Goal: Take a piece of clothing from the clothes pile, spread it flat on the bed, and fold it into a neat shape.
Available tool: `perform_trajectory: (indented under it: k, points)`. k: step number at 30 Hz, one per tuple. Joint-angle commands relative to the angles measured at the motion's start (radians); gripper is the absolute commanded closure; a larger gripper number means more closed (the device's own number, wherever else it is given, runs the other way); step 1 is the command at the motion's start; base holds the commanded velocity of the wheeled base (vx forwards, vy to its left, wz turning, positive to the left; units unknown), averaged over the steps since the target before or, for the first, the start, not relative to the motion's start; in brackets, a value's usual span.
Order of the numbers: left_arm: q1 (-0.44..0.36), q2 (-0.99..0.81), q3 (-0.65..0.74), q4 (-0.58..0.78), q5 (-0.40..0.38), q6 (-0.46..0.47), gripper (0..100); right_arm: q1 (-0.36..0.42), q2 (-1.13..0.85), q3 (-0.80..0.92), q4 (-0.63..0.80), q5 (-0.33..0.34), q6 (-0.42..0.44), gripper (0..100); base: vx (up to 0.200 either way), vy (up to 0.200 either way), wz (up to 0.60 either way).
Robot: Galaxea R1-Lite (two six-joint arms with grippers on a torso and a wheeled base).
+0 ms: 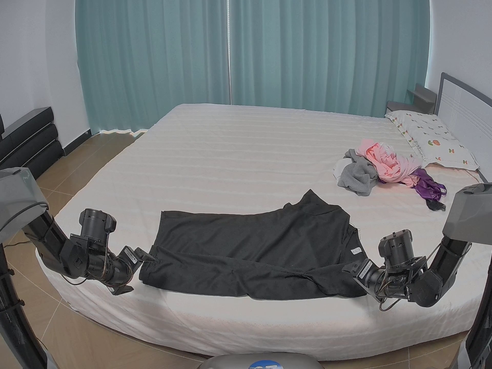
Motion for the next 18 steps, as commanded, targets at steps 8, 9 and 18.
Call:
perform_trajectory:
  k: [8, 9, 18]
  points:
    - [-0.005, -0.08, 0.0, -0.007, 0.013, -0.036, 0, -0.088, -0.07, -0.022, 0.004, 0.012, -0.004, 0, 0.0, 0.0, 0.0]
    - [-0.005, -0.079, -0.008, -0.007, 0.016, -0.048, 0, -0.092, -0.067, -0.022, 0.003, 0.014, -0.005, 0, 0.0, 0.0, 0.0]
    - [-0.004, -0.083, -0.037, -0.007, 0.024, -0.105, 0, -0.092, -0.051, -0.025, -0.002, 0.017, -0.007, 0, 0.0, 0.0, 0.0]
